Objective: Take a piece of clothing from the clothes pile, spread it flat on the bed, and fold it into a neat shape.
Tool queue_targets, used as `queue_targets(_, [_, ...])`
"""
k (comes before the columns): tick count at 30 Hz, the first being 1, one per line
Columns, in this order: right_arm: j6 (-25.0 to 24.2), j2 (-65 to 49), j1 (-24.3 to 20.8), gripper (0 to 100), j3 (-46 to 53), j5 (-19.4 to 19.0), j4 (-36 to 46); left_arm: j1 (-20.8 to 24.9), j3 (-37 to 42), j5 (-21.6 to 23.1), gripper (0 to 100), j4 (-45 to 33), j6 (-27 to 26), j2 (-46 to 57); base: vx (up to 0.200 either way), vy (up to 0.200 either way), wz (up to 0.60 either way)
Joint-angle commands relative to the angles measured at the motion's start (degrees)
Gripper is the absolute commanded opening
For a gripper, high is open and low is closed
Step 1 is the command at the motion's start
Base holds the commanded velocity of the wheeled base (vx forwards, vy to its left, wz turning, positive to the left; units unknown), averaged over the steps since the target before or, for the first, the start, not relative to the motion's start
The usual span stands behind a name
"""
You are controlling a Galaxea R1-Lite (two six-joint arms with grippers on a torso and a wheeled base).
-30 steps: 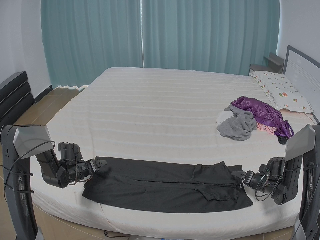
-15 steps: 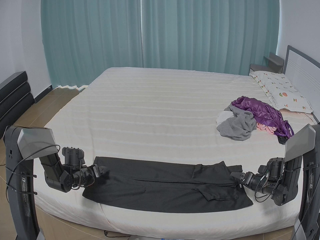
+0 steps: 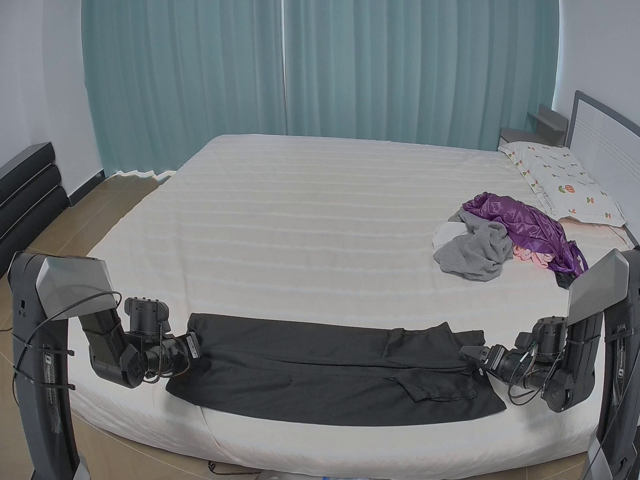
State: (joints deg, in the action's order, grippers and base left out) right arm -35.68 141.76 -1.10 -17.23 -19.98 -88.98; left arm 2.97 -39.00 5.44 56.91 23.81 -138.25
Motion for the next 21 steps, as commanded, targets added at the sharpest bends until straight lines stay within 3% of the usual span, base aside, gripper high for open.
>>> queue_targets(1, [-0.4, 0.4, 0.1, 100, -0.4, -0.1, -0.8, 0.0, 0.2, 0.0, 0, 0.2, 0.1, 0.2, 0.0, 0.0, 0.0])
queue_targets(2, [-4.2, -0.3, 0.6, 100, -1.3, 0.0, -0.8, -0.1, 0.3, -0.6, 0, 1.5, 1.2, 0.3, 0.0, 0.0, 0.0])
queue_targets(5, [-6.5, -0.4, 1.1, 100, -2.0, 0.0, -0.8, -0.1, 0.6, -0.7, 0, 3.7, 2.9, 0.3, 0.0, 0.0, 0.0])
queue_targets(21, [-6.5, -0.3, 0.5, 100, -1.8, 0.1, -0.8, -0.1, 3.6, -0.7, 0, 6.6, 4.3, 4.3, 0.0, 0.0, 0.0])
